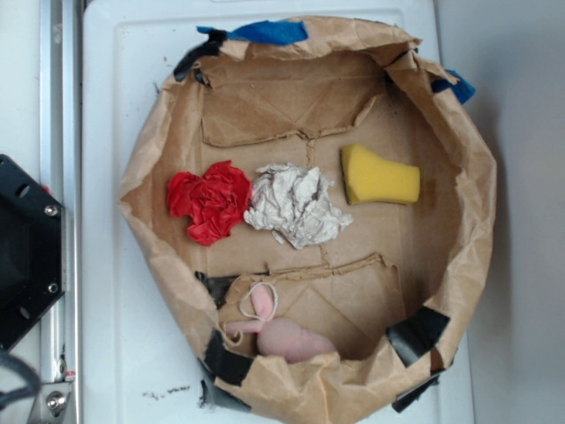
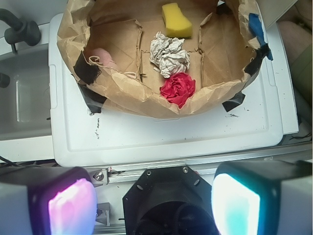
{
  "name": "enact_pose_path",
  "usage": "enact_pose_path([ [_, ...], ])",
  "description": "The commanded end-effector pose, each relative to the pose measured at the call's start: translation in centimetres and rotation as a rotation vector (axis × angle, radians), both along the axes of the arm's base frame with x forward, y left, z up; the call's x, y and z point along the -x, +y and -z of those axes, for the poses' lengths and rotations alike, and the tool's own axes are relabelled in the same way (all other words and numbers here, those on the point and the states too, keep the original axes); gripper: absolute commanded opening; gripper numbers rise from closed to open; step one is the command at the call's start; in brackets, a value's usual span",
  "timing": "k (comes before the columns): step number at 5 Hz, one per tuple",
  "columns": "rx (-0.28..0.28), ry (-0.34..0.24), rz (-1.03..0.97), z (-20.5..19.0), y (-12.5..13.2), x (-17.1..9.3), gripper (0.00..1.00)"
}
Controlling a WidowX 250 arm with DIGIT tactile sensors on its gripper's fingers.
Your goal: Grab the green sponge.
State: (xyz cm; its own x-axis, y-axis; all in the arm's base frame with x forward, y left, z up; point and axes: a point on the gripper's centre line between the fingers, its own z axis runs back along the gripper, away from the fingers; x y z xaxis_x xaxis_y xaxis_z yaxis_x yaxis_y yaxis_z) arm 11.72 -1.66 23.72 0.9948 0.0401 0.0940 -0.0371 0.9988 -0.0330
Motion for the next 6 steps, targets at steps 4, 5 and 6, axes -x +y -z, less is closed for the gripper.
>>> enact_pose_path([
  [4,0.016,-0.121,0.092,1.5,0.8,-8.5,1.00],
  [5,0.006,-0.140,0.064,3.8,1.9,-10.5,1.00],
  [6,0.006,-0.125,0.077,6.1,1.7,-12.5,1.00],
])
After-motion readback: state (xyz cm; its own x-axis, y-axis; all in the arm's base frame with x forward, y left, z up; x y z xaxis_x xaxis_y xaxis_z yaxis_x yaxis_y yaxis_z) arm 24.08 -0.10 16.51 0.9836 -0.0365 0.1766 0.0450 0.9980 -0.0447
